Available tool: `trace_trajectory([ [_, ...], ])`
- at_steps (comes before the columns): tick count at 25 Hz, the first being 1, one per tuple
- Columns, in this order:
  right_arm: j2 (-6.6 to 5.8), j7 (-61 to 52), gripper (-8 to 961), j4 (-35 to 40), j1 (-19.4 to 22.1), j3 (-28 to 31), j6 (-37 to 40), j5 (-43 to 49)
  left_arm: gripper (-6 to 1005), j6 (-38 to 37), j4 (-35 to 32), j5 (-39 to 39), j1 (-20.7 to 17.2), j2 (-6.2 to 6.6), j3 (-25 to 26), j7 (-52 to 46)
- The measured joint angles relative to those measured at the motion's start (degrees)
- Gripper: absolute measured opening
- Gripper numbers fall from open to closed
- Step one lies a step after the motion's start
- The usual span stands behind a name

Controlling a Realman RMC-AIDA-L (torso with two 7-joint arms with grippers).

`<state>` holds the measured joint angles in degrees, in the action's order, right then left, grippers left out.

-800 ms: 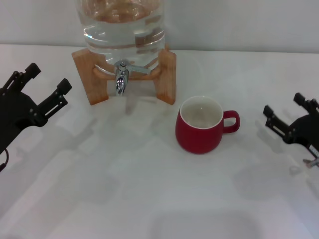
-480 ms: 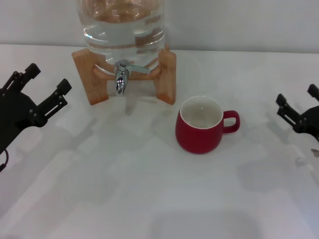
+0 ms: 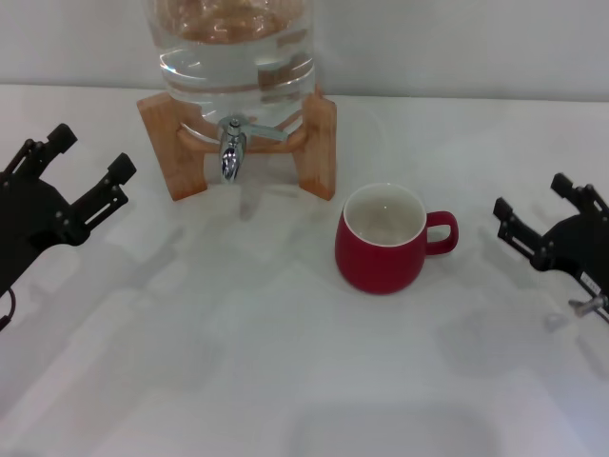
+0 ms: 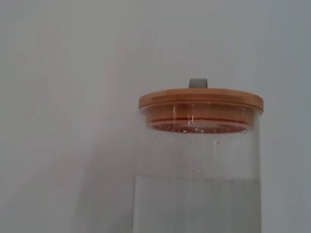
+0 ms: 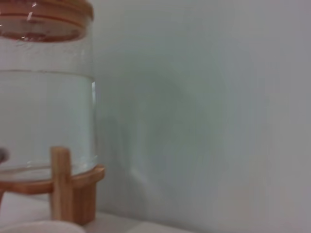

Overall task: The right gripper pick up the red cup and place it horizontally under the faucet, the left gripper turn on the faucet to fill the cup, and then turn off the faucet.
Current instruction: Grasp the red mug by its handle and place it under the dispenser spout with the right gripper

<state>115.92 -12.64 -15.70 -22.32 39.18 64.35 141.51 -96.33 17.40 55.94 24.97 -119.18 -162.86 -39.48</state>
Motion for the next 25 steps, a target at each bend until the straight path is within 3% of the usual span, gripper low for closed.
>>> trace_trajectory([
  [14,0.12,-0.1,858,-0.5,1.5,-6.8,0.1,-0.1,886,-0.2,0.0,0.0,-0.2,0.00,0.0,-0.1],
  [25,0.26,-0.2,858,-1.9,1.7,-8.0,-0.7,-0.1,886,-0.2,-0.4,0.0,-0.2,-0.06,0.0,-0.2],
])
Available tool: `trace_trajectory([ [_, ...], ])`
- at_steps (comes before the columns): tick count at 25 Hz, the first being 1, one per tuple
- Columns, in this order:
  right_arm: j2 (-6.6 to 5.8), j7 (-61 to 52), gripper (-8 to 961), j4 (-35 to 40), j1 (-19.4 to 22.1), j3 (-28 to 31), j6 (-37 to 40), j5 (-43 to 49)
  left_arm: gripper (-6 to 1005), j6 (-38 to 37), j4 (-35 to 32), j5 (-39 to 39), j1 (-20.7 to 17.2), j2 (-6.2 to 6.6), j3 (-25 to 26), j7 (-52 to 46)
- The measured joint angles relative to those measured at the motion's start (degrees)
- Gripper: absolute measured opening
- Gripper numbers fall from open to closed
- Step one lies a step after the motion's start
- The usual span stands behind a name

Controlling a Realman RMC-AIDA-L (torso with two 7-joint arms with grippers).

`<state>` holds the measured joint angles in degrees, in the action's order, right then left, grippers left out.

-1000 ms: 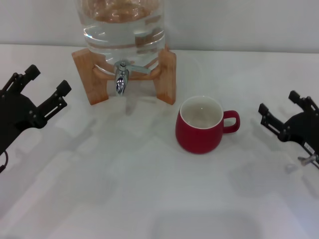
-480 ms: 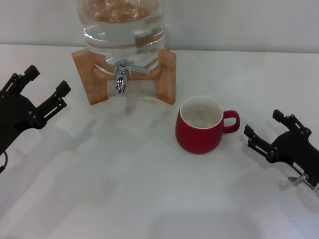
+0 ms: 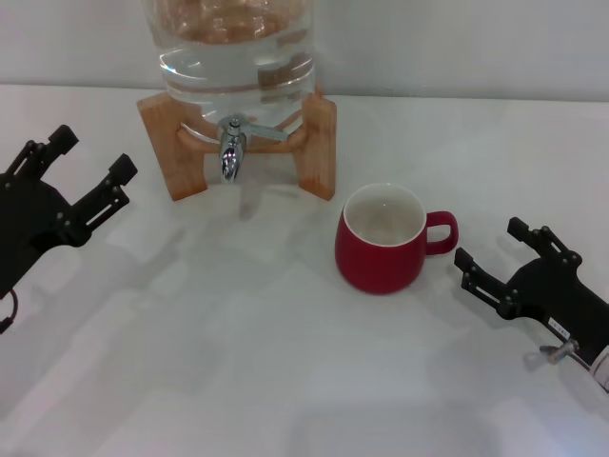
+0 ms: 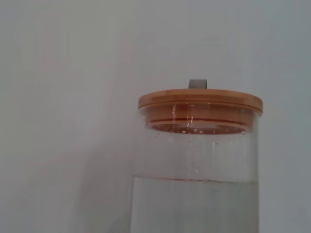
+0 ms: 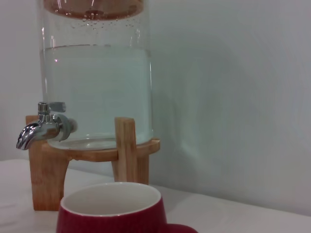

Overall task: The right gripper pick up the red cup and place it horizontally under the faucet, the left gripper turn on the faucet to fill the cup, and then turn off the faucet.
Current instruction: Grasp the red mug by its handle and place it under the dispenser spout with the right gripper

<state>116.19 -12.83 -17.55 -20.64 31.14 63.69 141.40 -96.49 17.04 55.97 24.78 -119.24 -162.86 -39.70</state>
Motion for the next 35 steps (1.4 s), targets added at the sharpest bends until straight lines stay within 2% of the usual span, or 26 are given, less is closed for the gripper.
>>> trace_trajectory([
  [20,0.00,0.4,858,-2.4,-1.8,0.5,-6.3,-0.6,885,0.0,-0.5,-0.2,-0.1,-0.04,0.0,0.2],
  [35,0.00,0.3,857,-2.4,-3.1,0.5,-6.7,-0.5,886,0.2,-0.5,0.0,0.1,-0.02,0.0,0.2],
])
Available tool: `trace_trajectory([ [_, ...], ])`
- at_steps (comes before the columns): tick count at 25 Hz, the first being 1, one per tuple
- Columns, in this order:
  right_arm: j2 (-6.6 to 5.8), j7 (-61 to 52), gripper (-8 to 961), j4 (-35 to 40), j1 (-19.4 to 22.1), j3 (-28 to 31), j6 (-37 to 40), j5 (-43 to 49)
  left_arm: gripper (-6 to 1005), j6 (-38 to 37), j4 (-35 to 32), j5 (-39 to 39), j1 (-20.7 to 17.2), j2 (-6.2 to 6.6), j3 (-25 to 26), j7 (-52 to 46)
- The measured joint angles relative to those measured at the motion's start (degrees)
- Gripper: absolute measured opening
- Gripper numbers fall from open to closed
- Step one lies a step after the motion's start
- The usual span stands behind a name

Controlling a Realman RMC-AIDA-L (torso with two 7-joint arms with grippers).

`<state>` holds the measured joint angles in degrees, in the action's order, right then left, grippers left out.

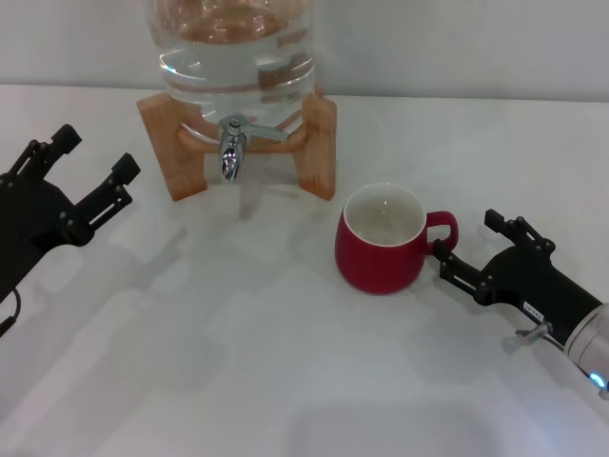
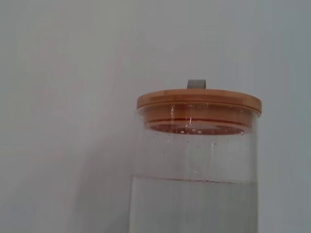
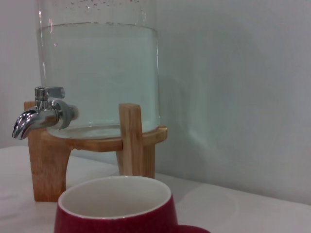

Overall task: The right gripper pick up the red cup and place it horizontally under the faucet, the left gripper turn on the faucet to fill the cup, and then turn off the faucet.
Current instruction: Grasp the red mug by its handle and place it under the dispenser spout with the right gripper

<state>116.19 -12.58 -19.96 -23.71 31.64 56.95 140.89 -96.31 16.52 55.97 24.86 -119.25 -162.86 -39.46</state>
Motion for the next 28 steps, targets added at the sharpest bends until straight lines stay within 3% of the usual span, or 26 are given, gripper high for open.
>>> trace_trajectory([
  [28,0.00,-0.2,858,0.0,-1.8,0.4,-2.4,-2.5,885,0.3,0.0,-0.1,0.5,0.07,0.0,0.0],
])
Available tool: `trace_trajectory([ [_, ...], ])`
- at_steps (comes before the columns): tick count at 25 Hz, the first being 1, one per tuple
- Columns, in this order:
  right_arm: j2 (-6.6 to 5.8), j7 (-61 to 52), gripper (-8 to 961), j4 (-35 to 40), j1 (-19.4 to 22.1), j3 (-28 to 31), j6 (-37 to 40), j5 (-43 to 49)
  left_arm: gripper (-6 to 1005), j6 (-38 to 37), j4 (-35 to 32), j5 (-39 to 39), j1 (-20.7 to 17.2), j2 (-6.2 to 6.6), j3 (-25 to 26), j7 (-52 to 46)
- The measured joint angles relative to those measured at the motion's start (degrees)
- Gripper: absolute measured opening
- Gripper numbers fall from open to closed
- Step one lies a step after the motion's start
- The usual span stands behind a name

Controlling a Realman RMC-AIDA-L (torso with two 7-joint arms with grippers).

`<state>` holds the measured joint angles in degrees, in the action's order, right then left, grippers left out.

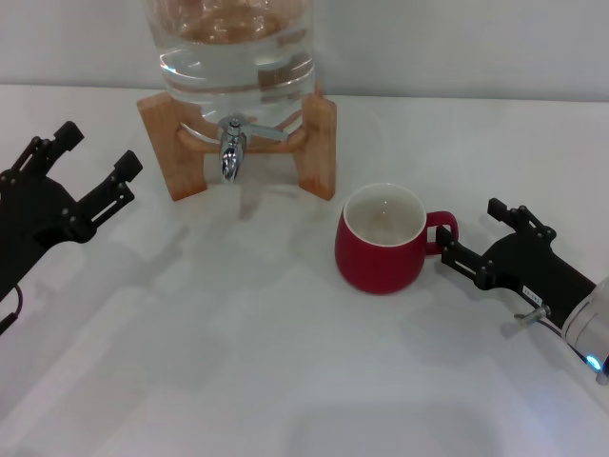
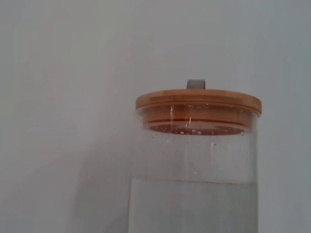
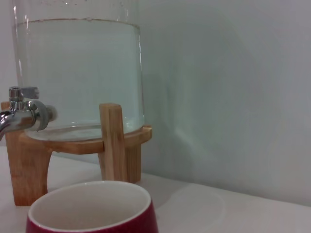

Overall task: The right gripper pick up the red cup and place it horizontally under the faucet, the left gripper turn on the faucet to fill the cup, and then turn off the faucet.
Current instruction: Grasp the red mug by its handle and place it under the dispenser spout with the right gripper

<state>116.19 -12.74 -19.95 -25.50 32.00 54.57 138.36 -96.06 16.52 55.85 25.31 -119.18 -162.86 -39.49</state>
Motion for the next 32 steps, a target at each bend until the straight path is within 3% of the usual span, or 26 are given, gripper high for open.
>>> trace_trajectory([
  [32,0.00,0.0,857,-0.6,-1.5,0.1,-2.8,-3.7,886,0.4,0.0,-0.1,0.0,0.00,0.0,0.0],
])
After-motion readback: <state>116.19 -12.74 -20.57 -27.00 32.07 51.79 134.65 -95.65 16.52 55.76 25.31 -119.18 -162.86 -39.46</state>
